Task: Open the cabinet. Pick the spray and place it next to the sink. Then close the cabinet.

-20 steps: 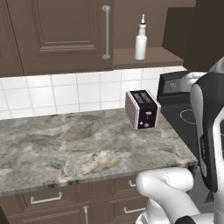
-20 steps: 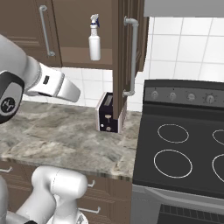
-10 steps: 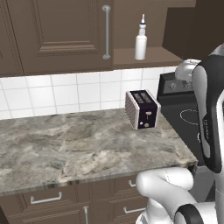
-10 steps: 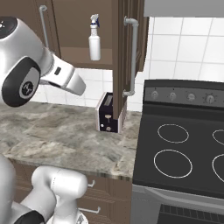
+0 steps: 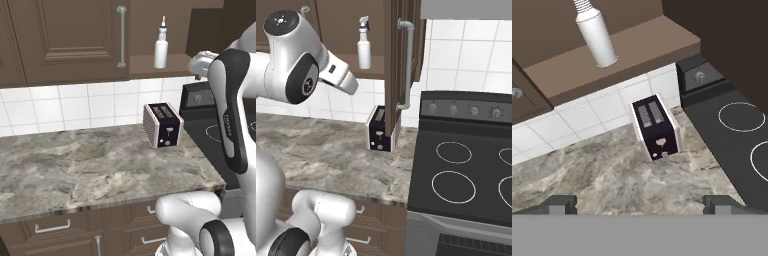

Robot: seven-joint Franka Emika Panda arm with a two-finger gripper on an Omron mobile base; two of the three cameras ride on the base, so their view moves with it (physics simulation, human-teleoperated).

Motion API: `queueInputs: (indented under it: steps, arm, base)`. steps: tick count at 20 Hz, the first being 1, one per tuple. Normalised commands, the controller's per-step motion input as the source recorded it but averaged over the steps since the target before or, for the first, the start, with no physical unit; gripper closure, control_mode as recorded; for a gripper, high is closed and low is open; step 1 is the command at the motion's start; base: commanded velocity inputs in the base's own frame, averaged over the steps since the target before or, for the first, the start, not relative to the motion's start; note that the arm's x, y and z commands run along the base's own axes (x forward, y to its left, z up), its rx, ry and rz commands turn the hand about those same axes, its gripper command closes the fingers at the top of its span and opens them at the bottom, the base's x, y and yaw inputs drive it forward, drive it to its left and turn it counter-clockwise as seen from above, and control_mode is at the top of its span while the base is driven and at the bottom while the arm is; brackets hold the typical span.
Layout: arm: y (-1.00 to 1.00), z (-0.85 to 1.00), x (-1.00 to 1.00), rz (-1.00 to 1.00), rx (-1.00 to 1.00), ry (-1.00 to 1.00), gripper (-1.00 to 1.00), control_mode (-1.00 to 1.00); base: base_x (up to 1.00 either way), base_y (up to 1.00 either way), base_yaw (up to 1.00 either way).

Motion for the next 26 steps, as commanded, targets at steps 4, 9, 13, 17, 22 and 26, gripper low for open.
queueInputs:
  steps: [4, 9, 13, 17, 22, 26]
  arm:
    - [0.09, 0.15, 0.46, 0.00, 0.06, -0.07, -1.00, -1.00]
    - [0.01, 0.00, 0.50, 0.02, 0.02, -0.06, -1.00, -1.00]
    - [0.03, 0.00, 0.40, 0.04, 0.00, 0.00, -1.00, -1.00]
    - [0.15, 0.00, 0.23, 0.16, -0.04, 0.00, -1.00, -1.00]
    - [0.20, 0.00, 0.20, 0.23, -0.05, 0.00, -1.00, -1.00]
    - [0.02, 0.00, 0.55, 0.18, 0.00, -0.05, -1.00, -1.00]
  base:
    - [0.00, 0.00, 0.00]
    - [0.00, 0.00, 0.00]
    - [0.00, 0.00, 0.00]
    - [0.00, 0.00, 0.00]
    - [0.00, 0.00, 0.00]
    - [0.00, 0.00, 0.00]
